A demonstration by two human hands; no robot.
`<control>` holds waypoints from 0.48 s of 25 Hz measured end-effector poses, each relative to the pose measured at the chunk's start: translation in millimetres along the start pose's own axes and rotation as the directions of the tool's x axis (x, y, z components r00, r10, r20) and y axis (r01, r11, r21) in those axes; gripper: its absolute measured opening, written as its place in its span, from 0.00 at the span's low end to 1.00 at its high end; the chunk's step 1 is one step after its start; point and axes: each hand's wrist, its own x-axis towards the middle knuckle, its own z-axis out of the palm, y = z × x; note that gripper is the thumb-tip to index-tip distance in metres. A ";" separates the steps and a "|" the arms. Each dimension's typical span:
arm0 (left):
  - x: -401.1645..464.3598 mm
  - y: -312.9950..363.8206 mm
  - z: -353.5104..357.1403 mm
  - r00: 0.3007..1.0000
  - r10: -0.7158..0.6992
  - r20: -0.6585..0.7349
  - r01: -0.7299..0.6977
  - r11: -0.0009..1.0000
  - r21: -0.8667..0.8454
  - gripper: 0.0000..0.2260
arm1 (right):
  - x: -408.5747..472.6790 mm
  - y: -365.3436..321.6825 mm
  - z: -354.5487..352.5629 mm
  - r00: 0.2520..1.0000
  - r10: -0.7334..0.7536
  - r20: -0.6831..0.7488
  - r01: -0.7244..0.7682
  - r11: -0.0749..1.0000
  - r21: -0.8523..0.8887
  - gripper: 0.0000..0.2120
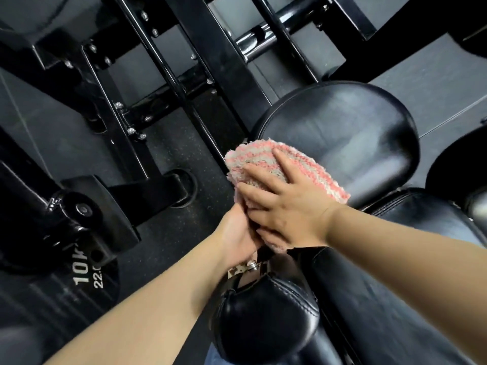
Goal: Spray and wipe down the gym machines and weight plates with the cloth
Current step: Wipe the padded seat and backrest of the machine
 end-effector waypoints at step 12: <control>20.4 34.0 13.6 0.999 0.048 -0.003 -0.048 0.996 -0.072 0.20 | 11.8 10.4 -8.2 0.959 0.260 -0.114 -0.257 0.966 0.038 0.27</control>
